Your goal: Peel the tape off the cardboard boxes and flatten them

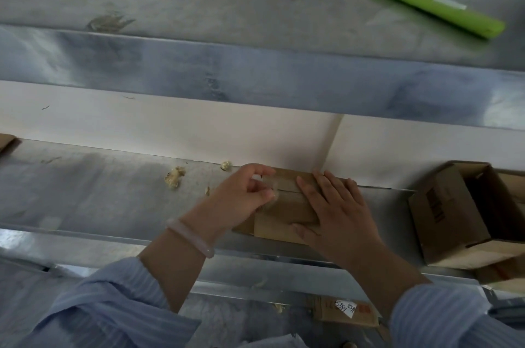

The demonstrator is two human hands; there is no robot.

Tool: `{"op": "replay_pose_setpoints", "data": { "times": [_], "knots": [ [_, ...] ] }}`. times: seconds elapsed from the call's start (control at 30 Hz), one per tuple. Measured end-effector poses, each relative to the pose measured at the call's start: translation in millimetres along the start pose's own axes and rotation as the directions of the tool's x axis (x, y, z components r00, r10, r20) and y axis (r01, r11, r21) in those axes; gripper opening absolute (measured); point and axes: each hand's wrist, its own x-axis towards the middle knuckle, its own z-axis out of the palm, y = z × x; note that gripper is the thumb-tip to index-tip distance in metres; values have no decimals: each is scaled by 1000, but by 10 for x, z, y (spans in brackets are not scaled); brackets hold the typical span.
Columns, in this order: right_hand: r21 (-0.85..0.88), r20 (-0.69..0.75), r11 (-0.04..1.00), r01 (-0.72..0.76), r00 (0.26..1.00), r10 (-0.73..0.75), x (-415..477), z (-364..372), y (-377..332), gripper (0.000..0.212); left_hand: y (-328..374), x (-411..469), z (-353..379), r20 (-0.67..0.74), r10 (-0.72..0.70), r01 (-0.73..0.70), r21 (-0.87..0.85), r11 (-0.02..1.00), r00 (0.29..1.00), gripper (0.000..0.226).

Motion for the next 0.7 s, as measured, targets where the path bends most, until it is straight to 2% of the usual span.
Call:
{"op": "replay_pose_setpoints", "data": {
  "times": [0.07,0.13,0.2,0.23,0.33,0.43,0.5,0.6,0.7],
  "knots": [
    [3,-5,1000,6,1000,-6,-2,9,2,79,94,44,78,36,104,-110,245,963,994,35],
    [-1,-7,1000,10,1000,-10,-6,17,6,79,134,77,155,88,205,-221,483,847,975,38],
    [6,-18,1000,13,1000,-12,-9,20,8,79,128,103,206,104,278,-281,619,734,955,41],
    [9,-25,1000,13,1000,-13,-12,19,7,79,129,116,211,98,289,-283,638,716,952,42],
    [16,-37,1000,12,999,-11,-15,18,-1,79,98,162,161,47,245,-218,640,737,968,49],
    [15,-24,1000,2,1000,-2,-14,15,-3,80,-12,182,80,-50,165,-109,556,824,985,55],
    [17,-22,1000,-3,1000,4,-14,10,-2,81,-92,154,72,-90,217,-141,517,844,972,52],
    [21,-16,1000,-2,1000,3,-8,11,1,82,-200,113,67,-135,331,-220,510,831,934,37],
    [24,-13,1000,-4,1000,5,-2,17,3,82,-239,70,13,-230,290,-195,363,911,929,13]
  ]
}}
